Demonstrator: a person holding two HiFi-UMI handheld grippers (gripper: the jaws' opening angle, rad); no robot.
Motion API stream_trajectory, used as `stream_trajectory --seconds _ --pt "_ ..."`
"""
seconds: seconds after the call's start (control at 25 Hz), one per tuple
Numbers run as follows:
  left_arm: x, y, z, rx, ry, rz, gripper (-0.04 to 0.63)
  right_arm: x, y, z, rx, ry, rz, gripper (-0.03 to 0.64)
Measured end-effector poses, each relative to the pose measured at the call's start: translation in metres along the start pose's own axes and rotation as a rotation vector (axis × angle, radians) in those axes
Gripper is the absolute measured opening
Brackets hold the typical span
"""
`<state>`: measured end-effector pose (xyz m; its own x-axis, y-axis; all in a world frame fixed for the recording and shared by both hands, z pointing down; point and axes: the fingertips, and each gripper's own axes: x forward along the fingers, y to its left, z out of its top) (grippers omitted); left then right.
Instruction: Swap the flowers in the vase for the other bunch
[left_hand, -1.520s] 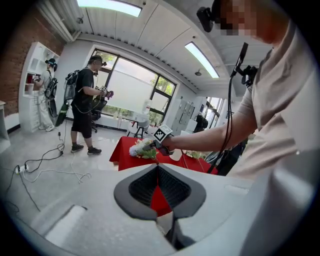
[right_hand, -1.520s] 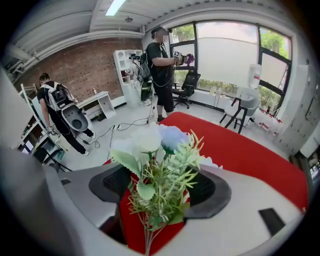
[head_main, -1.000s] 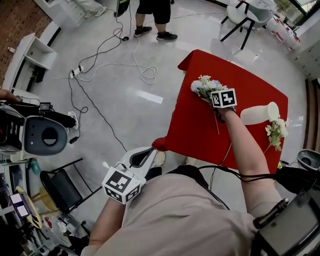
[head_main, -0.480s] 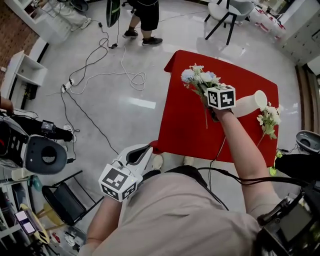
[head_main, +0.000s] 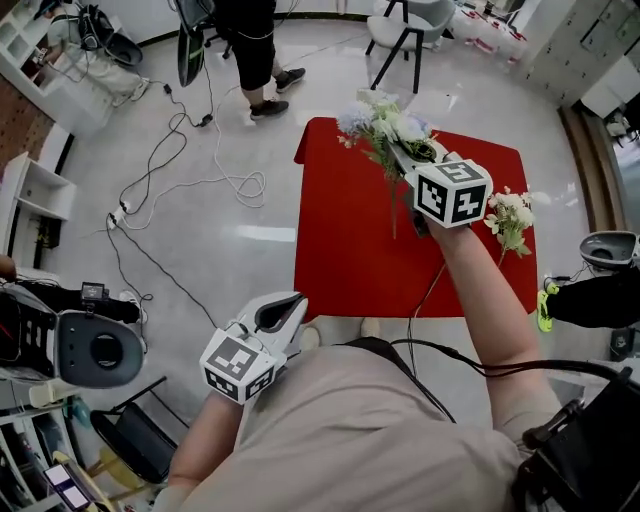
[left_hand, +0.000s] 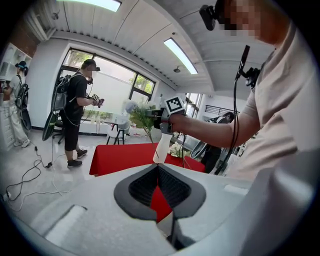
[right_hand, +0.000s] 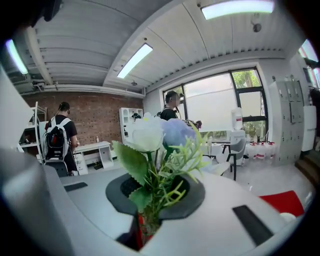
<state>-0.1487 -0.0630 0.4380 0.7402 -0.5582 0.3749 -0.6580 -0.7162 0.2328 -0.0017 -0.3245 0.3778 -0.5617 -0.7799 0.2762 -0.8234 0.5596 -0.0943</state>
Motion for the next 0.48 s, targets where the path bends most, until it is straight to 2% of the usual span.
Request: stream_trajectory --seconds 0.24,0.48 --pt "0.02 -0.024 0.008 0.035 -0.001 -0.061 0.008 -0.051 -0.011 0.057 -0.021 -0.13 -0.027 0.057" --pt "0.036 -0.042 0.011 0.058 0.0 -0.099 0.008 -0.109 -0.034 0.106 -0.051 -0.26 -0.092 0.057"
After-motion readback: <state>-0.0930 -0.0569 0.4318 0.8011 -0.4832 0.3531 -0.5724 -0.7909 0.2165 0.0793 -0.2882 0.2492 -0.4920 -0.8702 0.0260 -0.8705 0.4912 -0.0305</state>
